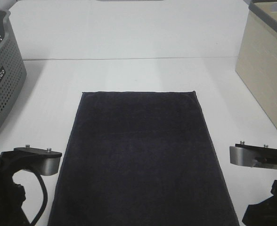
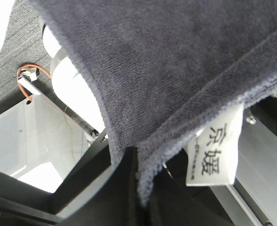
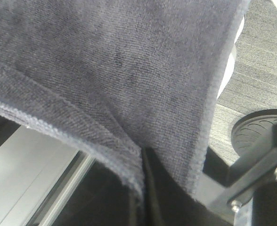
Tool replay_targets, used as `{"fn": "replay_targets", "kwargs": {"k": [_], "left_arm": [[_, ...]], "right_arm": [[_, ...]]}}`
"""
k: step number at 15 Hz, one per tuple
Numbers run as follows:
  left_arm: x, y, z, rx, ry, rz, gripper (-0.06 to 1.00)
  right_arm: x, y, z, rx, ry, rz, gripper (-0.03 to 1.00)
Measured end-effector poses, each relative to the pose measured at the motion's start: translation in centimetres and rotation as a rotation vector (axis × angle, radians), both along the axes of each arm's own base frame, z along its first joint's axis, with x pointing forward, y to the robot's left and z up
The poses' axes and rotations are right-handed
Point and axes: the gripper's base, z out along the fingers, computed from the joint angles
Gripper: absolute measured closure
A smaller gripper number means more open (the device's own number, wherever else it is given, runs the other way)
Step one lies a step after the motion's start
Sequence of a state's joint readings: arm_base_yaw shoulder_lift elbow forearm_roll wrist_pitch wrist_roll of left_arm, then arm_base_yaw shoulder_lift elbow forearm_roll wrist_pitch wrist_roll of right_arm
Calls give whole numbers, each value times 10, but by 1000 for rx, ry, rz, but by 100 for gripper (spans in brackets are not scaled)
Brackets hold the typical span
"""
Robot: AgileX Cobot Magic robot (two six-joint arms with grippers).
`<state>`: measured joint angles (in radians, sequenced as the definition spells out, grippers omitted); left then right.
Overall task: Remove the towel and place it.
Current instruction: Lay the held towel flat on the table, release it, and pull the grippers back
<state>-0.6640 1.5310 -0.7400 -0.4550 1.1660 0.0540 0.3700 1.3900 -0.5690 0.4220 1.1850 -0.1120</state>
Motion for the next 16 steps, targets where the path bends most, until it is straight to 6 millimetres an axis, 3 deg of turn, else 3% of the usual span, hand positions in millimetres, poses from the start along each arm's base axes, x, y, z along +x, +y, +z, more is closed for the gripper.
{"fn": "replay_targets", "kwargs": {"k": [6,14,16], "left_arm": [[21,-19,-39,40,119,-36,94],[17,-22,-42,31,186,-44,94],[13,-25,-42,28,190,-67,94]], "right_arm": [[12,4,-36,-39,108,30,95],[12,13,-35,61,131,-2,95],[12,13,-34,66,135,5,90]]}}
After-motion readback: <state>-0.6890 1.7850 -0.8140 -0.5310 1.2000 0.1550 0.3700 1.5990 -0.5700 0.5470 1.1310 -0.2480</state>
